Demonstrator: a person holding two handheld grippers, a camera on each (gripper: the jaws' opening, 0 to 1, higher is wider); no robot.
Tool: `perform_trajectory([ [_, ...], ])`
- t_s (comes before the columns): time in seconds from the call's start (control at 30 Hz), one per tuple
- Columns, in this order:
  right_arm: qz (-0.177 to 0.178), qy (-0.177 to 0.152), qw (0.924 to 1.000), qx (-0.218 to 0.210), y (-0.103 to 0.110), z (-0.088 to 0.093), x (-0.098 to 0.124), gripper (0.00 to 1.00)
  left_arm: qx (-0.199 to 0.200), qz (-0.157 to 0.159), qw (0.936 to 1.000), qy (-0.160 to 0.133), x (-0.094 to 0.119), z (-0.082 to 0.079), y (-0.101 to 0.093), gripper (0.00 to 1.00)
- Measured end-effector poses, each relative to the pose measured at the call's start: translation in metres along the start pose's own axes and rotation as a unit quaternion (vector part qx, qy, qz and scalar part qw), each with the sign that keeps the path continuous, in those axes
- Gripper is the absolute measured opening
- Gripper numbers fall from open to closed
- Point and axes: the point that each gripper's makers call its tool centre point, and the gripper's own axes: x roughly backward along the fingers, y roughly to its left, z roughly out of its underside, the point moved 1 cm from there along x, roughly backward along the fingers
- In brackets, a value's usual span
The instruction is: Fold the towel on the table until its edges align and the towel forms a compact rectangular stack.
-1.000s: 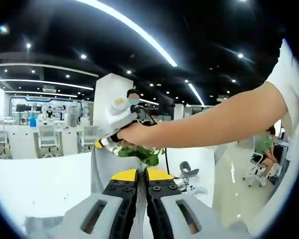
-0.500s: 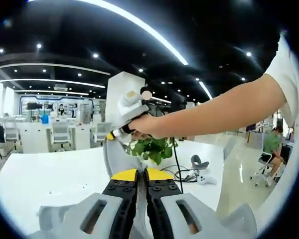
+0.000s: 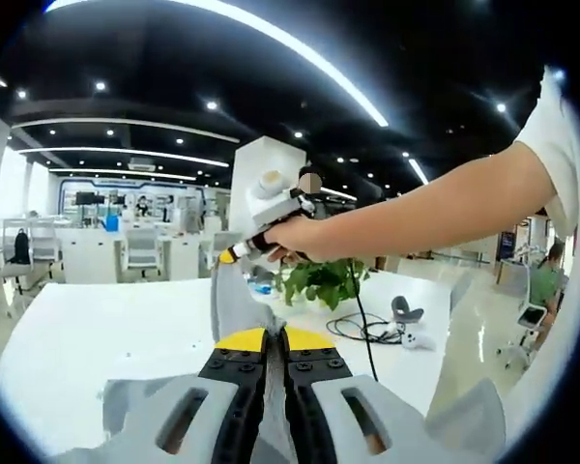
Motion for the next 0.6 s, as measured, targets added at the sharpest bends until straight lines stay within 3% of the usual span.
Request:
perform_trajectory([
  [0.3,-0.027,0.013,0.9995,0.010,0.045,0.006,-0.026,0.02,0.013,-0.018,0.9997,0.011,0.024,0.018,0.019,0.05],
  [0.6,-0.039,0.031,0.9984,0.027,0.081,0.018,-0.052,0.02,0.018,-0.044,0.9981,0.038,0.040,0.051,0.040,0.05],
])
